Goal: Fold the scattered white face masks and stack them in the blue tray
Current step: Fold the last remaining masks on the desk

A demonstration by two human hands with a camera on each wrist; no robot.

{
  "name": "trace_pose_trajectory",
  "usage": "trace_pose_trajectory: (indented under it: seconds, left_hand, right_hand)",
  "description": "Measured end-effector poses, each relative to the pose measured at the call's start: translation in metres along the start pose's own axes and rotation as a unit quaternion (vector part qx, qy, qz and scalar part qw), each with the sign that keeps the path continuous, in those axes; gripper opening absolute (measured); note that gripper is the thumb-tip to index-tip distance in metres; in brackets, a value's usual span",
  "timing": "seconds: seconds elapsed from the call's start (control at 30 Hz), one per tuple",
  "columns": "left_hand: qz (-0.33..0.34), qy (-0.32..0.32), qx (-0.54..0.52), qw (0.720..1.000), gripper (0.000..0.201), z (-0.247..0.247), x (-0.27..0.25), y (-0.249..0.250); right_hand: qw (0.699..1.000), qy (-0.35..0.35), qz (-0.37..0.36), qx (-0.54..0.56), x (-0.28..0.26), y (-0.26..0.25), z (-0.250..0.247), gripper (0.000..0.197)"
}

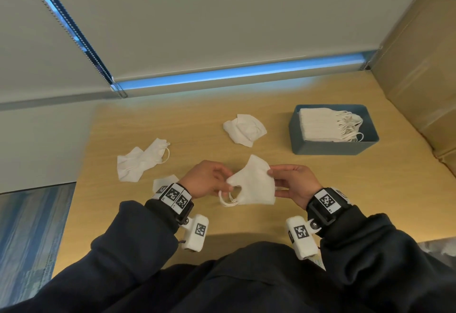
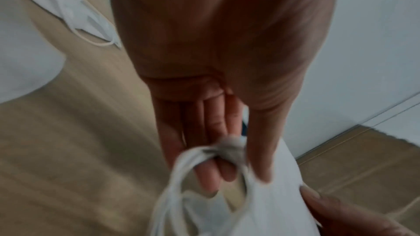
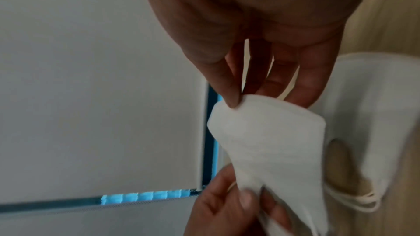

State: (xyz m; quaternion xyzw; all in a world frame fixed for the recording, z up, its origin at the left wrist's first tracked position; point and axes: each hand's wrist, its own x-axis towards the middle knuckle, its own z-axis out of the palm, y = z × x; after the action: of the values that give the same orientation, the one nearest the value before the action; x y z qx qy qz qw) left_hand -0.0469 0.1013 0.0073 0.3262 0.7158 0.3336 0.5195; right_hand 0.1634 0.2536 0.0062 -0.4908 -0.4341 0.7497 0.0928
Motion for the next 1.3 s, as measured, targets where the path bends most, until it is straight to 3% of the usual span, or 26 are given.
trace_pose_trajectory:
  seconds: [0.17,0.3,1.3]
  left_hand:
    - [-0.068,0.080,-0.050,0.993,0.021,0.018,0.010,-0.008]
    - [-0.099,0.121,-0.090,0.984,0.020,0.025,0.022,-0.005]
    - [-0.124,0.142,-0.106,0.976,0.014,0.033,0.030,-0.028]
  right_hand:
    - [0.998,0.023,0.040,-0.046,0.016,0.018,-0.025,0.020]
    - [0.995,0.033,0.028,-0.094,0.029,0.017,-0.027,0.016]
    - [0.977,0.046,0.010,-0.208,0.052,0.016,-0.028,0.016]
